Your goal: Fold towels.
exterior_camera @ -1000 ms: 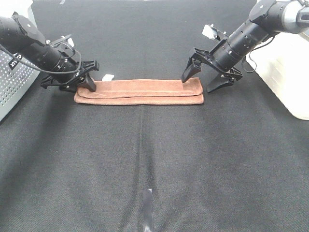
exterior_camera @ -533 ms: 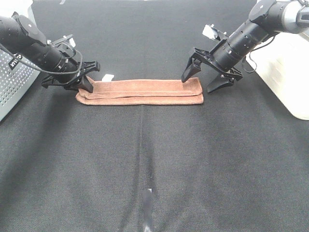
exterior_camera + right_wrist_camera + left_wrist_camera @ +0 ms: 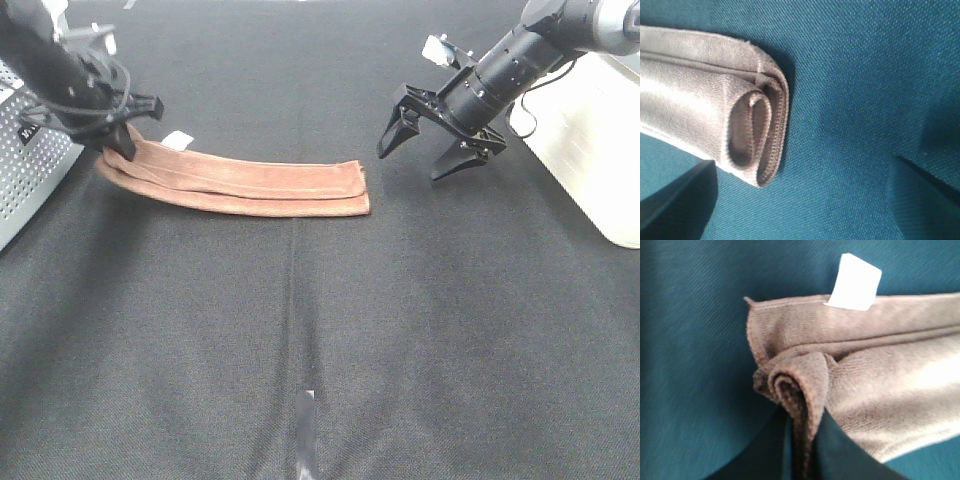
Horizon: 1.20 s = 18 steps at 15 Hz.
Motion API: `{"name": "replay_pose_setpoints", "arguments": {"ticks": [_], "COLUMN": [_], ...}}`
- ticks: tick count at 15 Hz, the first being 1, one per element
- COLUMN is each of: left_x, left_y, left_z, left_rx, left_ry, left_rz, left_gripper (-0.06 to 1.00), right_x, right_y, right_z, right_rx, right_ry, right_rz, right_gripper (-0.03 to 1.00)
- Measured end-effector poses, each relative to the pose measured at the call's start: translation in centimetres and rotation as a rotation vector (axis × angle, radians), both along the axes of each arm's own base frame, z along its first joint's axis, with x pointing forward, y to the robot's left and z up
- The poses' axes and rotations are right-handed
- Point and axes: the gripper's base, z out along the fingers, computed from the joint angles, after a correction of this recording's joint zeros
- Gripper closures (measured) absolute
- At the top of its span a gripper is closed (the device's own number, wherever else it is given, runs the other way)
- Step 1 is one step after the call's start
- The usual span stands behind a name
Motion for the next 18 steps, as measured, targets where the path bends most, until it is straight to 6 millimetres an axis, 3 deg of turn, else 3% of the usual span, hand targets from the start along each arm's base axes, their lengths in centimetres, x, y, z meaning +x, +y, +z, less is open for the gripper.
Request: {"name": "replay_pose_setpoints", "arguments": {"ticks": [3,6,8,9,12,15,18], "left_x": [0.5,0.1,-0.1,-0.1,-0.2,-0.1,-0.1], "left_y": [-2.5,-7.2,-11.4,-11.4,-15.1,-17.3,-18.8], "left_z": [3.8,5.7,4.2,4.2,1.7,0.5,0.8], "left_rx": [-0.090,-0.165,-0.190,-0.190,-0.226,-0.276,-0.356], "left_ry": [-0.004,-0.026,0.004,0.004,0.029,0.007,-0.041], "left_rz": [-0.001,-0.051,-0.090,-0.090,-0.073,-0.036,-0.015], "left_gripper": [0.89,0.89,0.89,0.89,0.88,0.78,0.62], "right_x": [0.0,-0.1,-0.1,-0.1,-0.2,-0.2,-0.2], "right_y": [0.0,0.0,0.0,0.0,0.0,0.0,0.0], "right_z": [0.0,0.0,0.0,0.0,0.0,0.0,0.0], "right_rx": [0.000,0.000,0.000,0.000,0.001,0.000,0.000], "right_ry": [0.001,0.010,0.010,0.010,0.014,0.015,0.016], "right_rz": [0.001,0.007,0.007,0.007,0.010,0.011,0.012], "right_gripper": [0.12,0.12,0.12,0.12,0.12,0.12,0.12]}}
